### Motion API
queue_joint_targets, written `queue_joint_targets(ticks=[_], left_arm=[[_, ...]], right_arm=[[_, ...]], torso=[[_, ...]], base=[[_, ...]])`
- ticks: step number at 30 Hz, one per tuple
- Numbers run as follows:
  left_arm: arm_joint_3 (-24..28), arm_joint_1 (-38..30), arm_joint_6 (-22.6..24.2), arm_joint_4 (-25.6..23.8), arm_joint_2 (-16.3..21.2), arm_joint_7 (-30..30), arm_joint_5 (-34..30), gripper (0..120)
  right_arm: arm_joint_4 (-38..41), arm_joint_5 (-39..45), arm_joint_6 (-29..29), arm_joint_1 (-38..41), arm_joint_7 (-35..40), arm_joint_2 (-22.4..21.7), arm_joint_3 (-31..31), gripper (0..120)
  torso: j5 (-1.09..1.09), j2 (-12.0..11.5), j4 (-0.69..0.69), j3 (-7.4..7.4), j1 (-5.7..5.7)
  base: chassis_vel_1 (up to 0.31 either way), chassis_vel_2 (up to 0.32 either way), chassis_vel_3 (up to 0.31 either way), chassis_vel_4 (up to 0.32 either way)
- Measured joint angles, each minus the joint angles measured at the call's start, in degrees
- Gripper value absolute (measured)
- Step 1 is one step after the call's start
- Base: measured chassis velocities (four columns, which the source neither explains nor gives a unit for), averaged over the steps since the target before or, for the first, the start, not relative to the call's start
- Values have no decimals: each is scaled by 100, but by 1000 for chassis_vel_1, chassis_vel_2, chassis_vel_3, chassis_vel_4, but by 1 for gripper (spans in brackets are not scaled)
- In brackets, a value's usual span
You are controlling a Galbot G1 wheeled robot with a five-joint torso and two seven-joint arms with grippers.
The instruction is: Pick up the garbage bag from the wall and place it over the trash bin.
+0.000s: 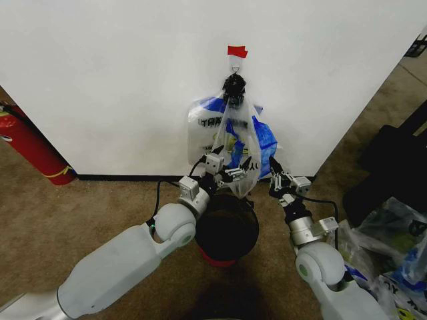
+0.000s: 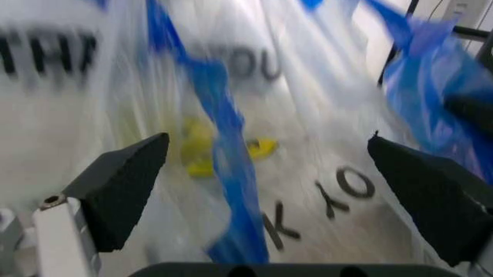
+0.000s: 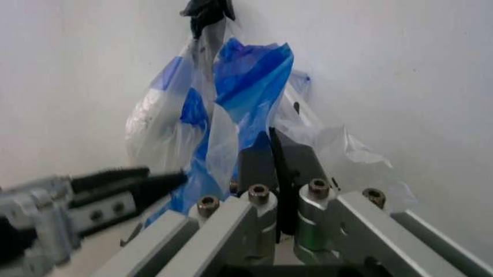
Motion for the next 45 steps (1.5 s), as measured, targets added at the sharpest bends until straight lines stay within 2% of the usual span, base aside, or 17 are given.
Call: queue_joint_targets(ticks=[8,13,16,20,26,28,31,32,33,35,38,45], left_arm=[[41,-152,57,261,-196,24,-86,96],[108,-257,183,404,-187,16,-164,94],[156,-302,174,538,-206,6,-63,82],[156,-323,163,574,-236,-6,-68,73],[164,-272,133,617,-268,-76,-112,43],[163,-255,126,612,-267,-87,-113,39],[146,-192,65,509,-221,-142,-123,27],[134,-168,56,463,-198,-161,-144,27],[118,-138,56,404,-169,-181,-181,19],[83,-94,55,327,-137,-219,-231,16],[-35,11,47,185,-107,-279,-266,2],[-349,226,26,-77,2,-387,-411,0]], right_arm=[[62,64,-22,0,18,-23,13,0],[109,51,-10,-76,13,4,10,0],[117,44,-10,-65,15,14,-5,0],[117,44,-10,-64,18,12,-5,0],[100,35,-10,-63,35,22,-34,0],[96,35,-10,-59,41,20,-37,0],[80,36,-10,-25,70,15,-44,0],[78,38,-10,-16,82,13,-45,0],[77,45,-10,-9,93,7,-46,0],[73,56,-10,-3,105,-3,-45,0],[40,69,-1,17,136,-21,-32,0],[-8,67,4,79,209,5,-54,0]], torso=[[0,0,0,0,0],[0,0,-1,0,0],[0,0,0,0,0],[0,0,0,0,0],[0,0,0,0,0],[0,0,-1,0,0],[0,0,-1,0,0],[0,0,-1,0,0],[0,0,0,0,0],[0,0,0,0,0],[-1,0,-1,-1,0],[-1,0,0,-1,0]], base=[[0,0,0,0],[0,0,0,0],[0,0,0,0],[0,0,0,0],[0,0,0,0],[0,0,0,0],[0,0,0,0],[0,0,0,0],[0,0,0,0],[0,0,0,0],[0,0,0,0],[0,0,0,0]])
